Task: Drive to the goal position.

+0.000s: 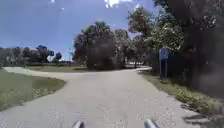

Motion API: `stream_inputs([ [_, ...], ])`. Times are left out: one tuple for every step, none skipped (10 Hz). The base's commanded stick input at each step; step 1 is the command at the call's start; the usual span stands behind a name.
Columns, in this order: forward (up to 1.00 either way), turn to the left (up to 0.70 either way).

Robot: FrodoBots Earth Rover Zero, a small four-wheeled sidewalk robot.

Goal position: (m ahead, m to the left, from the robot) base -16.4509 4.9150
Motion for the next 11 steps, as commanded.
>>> stream_inputs([
  [0.00, 0.50],
  [0.00, 0.50],
  [0.00, 0.50],
  [0.00, 0.50],
  [0.00, 0.50],
  [0.00, 0.50],
  [0.00, 0.50],
  [0.00, 0.50],
  [0.00, 0.50],
  [0.00, 0.50],
  [0.00, 0.50],
])
